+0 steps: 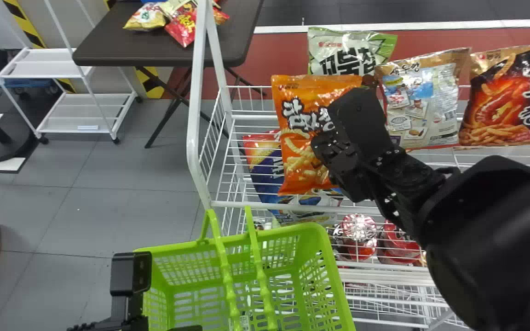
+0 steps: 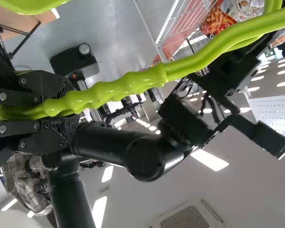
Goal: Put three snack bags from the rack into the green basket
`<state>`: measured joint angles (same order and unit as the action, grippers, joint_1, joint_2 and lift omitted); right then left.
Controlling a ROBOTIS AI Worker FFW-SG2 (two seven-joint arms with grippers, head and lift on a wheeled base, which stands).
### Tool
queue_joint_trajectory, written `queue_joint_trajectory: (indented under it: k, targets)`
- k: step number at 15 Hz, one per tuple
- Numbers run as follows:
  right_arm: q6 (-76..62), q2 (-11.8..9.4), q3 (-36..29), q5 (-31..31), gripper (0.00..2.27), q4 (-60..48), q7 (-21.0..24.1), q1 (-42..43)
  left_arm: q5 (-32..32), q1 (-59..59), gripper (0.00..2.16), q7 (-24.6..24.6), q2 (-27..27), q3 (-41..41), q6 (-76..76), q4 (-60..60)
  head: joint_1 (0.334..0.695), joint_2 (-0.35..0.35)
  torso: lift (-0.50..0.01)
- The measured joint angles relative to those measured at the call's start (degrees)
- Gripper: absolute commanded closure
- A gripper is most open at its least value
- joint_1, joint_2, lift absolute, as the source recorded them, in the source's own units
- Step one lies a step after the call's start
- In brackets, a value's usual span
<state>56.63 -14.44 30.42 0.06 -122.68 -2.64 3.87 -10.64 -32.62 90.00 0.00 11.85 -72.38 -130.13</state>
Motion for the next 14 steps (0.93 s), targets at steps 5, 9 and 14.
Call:
queue_joint_trajectory:
  k: [5, 9, 14]
  targets:
    - [14.1, -3.0, -3.9, -2.0, 2.25, -12.7, -1.4, -3.6, 0.5, 1.6, 2.15, 0.0, 0.0, -0.5, -0.2, 1.5, 0.695, 0.003, 0.000]
    - [26.4, -4.2, -6.4, -6.0, 2.25, -21.0, -3.1, -5.3, 1.0, 2.7, 2.15, 0.0, 0.0, -1.1, -0.5, 2.5, 0.695, -0.031, 0.000]
    - [33.1, -4.4, -6.4, -12.3, 2.25, -24.4, -3.9, -7.1, 1.5, 3.7, 2.15, 0.0, 0.0, -3.0, -1.7, 2.7, 0.695, -0.019, 0.000]
